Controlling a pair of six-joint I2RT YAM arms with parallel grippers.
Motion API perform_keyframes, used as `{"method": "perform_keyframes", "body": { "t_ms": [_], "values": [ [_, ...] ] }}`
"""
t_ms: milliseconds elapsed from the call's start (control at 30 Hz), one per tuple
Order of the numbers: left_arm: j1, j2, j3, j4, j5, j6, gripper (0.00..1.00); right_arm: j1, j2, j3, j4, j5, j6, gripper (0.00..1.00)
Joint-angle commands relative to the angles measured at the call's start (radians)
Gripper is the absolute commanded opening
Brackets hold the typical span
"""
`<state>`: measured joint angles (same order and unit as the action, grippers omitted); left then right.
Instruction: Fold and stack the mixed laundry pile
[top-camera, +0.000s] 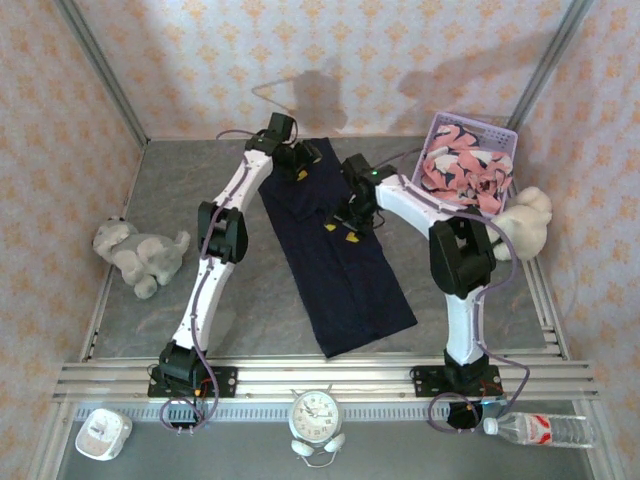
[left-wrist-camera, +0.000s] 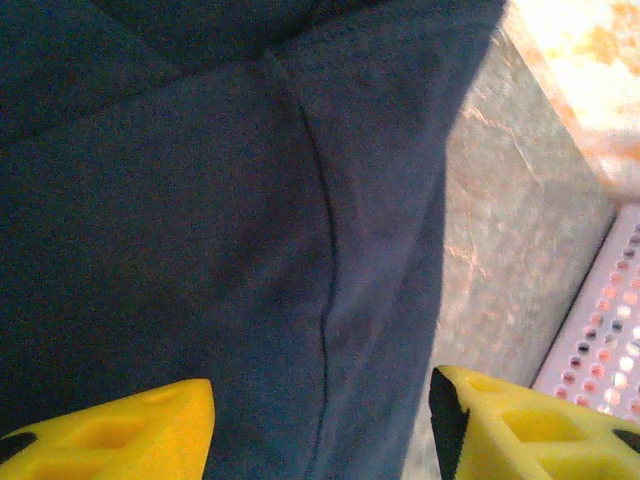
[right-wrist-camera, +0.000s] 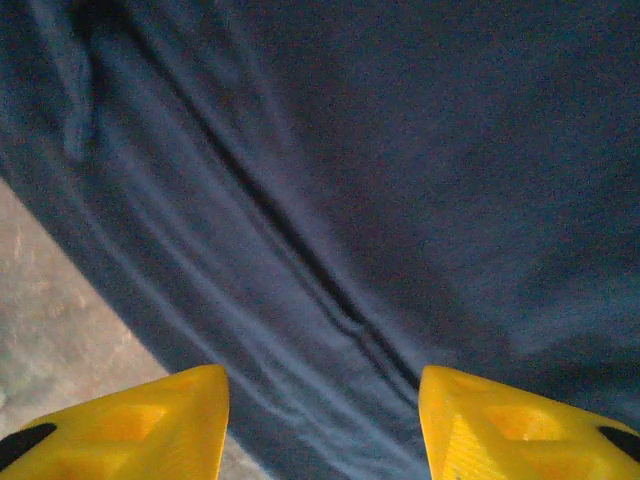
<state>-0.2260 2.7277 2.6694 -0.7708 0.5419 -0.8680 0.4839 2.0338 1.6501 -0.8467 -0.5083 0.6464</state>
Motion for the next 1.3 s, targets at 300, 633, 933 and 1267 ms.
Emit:
{"method": "perform_keyframes", "body": {
  "t_ms": [300,633,933,1267],
  "values": [
    [0.004,-0.299,-0.468,-0.128,-0.147,0.156,0.59,-0.034,0.07,0.015,-0.09,0.187,-0.106,0.52],
    [0.0,-0.175,-0.398,-0.17,-0.236,0.186,0.58,0.026,0.048,-0.123,-0.026,0.194,-0.038,0.52],
    [0.0,0.015,-0.163,-0.183,-0.151,0.233,0.57,0.157,0.024,-0.199,0.128,0.151,0.155,0.53],
    [0.005,-0.057,-0.106,-0.086,-0.012,0.182,0.63,0.176,-0.016,-0.146,0.086,0.206,0.168,0.54]
  ]
}}
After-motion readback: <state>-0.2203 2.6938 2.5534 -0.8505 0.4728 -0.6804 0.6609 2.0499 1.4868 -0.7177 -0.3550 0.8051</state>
